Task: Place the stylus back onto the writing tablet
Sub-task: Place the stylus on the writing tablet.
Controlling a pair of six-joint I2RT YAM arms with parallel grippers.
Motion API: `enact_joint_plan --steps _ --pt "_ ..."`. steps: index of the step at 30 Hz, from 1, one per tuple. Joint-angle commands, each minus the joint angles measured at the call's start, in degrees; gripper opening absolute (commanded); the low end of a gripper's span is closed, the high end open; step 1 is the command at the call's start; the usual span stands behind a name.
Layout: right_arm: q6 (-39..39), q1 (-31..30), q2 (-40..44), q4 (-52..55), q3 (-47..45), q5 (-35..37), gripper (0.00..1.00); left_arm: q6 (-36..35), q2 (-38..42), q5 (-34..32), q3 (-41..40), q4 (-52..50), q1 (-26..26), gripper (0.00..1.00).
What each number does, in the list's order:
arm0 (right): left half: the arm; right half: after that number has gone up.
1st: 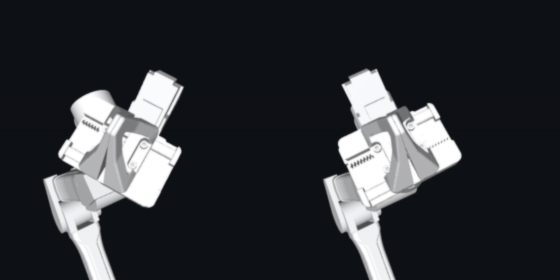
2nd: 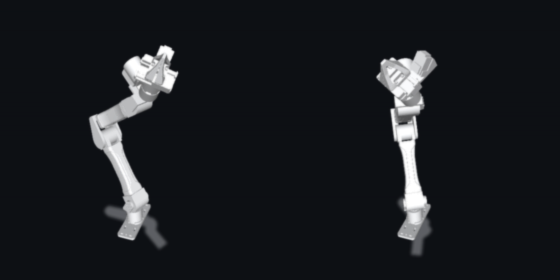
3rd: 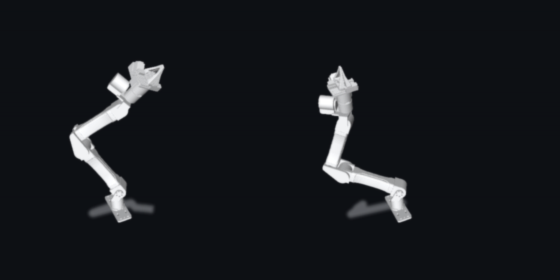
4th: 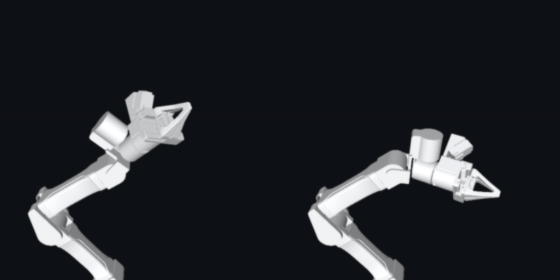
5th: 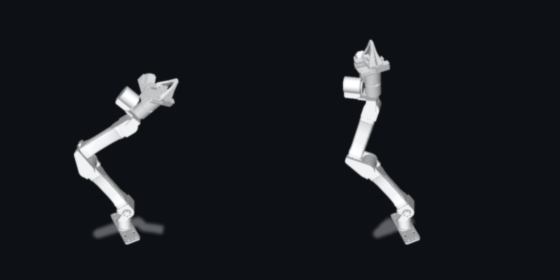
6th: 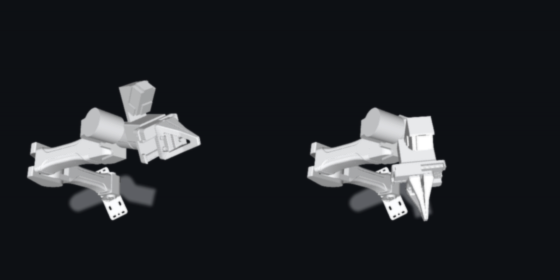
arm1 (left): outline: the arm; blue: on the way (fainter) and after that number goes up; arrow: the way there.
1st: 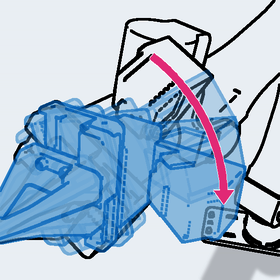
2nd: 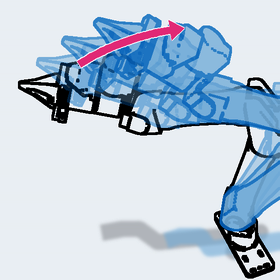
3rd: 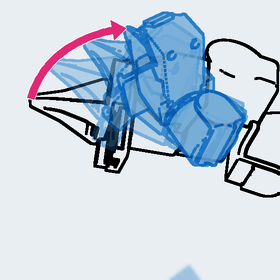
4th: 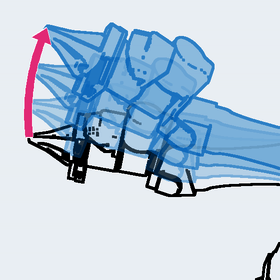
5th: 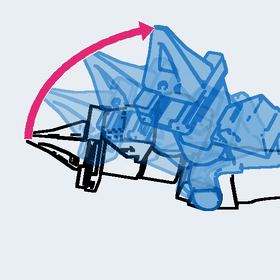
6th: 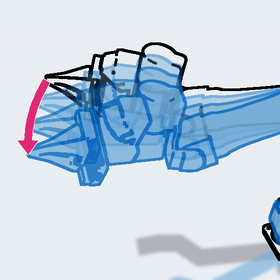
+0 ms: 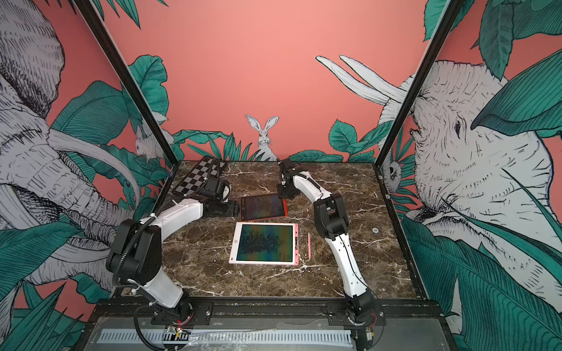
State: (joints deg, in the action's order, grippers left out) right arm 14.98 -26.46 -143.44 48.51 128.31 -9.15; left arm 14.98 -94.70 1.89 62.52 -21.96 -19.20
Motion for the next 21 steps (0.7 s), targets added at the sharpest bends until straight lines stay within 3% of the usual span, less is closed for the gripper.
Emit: enact_joint_plan --steps 1,14,21 --pt "0.2 0.0 -1.5 1.7 0.5 0.2 0.03 0.3 0.0 0.0 1.4 -0.3 0.0 0.79" --pt "-1.1 -0.4 -2.3 4.8 0.6 5.3 0.02 0.3 0.2 0.0 1.5 -0.8 0.0 0.79" --pt "-0.8 -0.5 1.7 2.9 -1.3 4.8 0.02 0.4 1.7 -0.2 0.8 -0.8 0.1 0.79"
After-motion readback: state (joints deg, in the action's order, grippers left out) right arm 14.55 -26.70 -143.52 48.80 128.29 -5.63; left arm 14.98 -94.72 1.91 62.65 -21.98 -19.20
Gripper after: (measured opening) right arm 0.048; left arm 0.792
